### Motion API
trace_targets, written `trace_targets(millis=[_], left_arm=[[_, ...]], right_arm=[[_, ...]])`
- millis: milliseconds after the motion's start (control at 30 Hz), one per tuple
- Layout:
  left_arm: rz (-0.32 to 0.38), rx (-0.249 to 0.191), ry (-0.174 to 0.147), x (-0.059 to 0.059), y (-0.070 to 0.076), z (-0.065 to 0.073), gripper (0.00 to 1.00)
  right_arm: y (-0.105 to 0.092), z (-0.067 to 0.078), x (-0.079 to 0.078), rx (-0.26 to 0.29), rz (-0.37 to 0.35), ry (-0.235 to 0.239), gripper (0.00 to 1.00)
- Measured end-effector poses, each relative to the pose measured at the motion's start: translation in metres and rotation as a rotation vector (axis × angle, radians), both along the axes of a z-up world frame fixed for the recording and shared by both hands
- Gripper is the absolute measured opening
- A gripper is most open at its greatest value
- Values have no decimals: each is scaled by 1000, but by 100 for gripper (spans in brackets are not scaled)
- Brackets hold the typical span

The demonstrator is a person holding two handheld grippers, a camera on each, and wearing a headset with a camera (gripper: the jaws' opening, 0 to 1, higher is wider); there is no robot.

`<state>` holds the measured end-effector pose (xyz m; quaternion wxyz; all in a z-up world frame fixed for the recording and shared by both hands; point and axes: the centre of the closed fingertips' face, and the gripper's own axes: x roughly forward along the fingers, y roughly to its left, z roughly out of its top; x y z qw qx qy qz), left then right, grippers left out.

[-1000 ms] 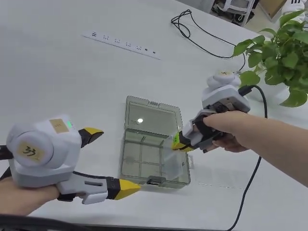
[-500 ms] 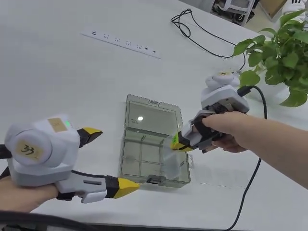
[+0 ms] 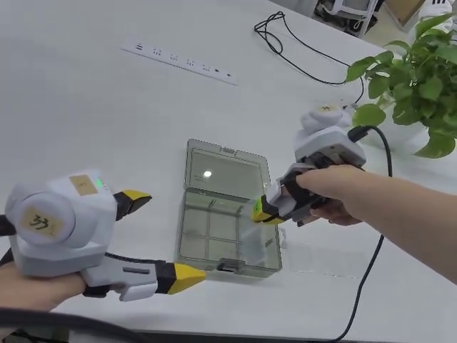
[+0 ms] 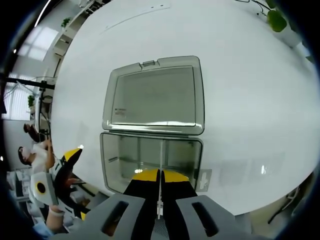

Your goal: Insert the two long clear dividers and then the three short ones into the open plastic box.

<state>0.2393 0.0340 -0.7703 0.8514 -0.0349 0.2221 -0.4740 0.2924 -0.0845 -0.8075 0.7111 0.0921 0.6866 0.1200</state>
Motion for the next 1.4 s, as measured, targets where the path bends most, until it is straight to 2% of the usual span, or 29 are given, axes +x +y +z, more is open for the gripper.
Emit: trace_targets(millis=[200,367,633,833,1200,1400], left_arm=[[-5,-1,2,-2,-4,0,89],[-8,0,2,-2,-6,1,89],[-13,12,3,-2,-4,0,88],[-9,18,8,-1,-2,-1,88],[-26,31,6,-3,-6,-1,88],[-27,39,7,-5,-5,-2,88]], right_arm=[[0,0,-4,-18,14,-16,2],[2,-4,-1,-35,36,-26,2],[4,-15,1,-56,80,-43,2],[3,-19,1,-75,118,-46,3],[7,-18,1,-43,152,-77,5],[8,-17,1,3,153,-98,8]])
